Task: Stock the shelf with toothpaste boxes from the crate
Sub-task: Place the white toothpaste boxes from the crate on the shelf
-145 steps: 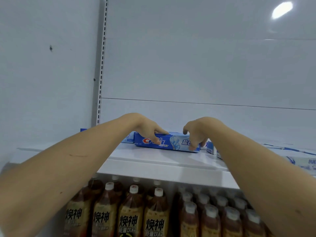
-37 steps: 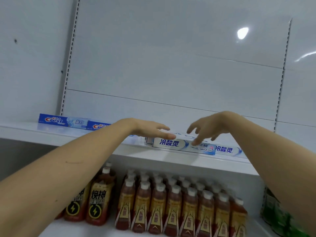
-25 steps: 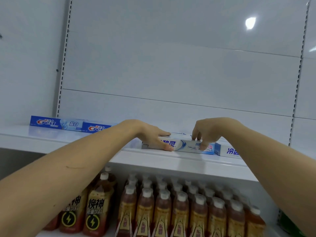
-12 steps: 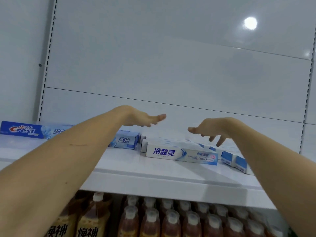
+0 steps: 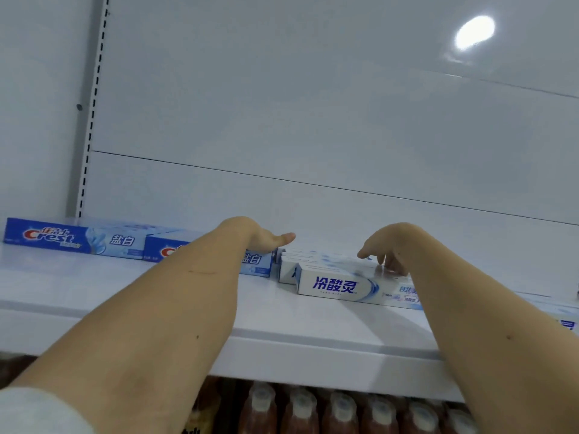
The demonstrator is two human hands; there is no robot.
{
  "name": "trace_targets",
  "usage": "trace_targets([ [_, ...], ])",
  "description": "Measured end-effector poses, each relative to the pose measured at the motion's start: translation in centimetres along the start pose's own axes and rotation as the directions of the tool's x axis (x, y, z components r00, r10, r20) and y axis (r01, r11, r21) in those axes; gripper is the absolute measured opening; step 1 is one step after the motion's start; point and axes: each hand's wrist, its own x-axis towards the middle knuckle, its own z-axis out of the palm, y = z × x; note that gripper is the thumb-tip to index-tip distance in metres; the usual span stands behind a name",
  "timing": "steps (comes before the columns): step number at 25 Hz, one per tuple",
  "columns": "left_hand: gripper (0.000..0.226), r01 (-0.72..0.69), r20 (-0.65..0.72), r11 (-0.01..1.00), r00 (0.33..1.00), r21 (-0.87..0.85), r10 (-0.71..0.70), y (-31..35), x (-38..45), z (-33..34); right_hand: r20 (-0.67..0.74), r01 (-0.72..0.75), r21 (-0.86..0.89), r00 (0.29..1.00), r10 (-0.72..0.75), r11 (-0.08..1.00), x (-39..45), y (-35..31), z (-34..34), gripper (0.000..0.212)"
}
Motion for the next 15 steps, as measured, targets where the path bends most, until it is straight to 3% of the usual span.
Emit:
trace_targets([
  [3, 0.090, -0.016, 0.004, 1.000, 1.000, -0.008, 0.016, 0.1, 0.6, 0.2, 0.058, -0.074, 0.195, 0.996, 0.064, 0.978, 1.1, 0.8, -0.5, 0.063],
  [10, 0.090, 0.039, 0.009, 0.995, 0.999, -0.095, -0.038, 0.4, 0.2, 0.6, 0.069, -0.072, 0.323, 0.996, 0.052, 0.944, 3.5, 1.4, 0.0, 0.056],
  [15, 0.092, 0.056, 0.024, 0.989, 0.998, -0.134, -0.054, 0.2, 0.9, 0.8, 0.009, -0.055, 0.254, 0.998, 0.054, 0.966, 3.7, 0.6, -0.1, 0.061],
])
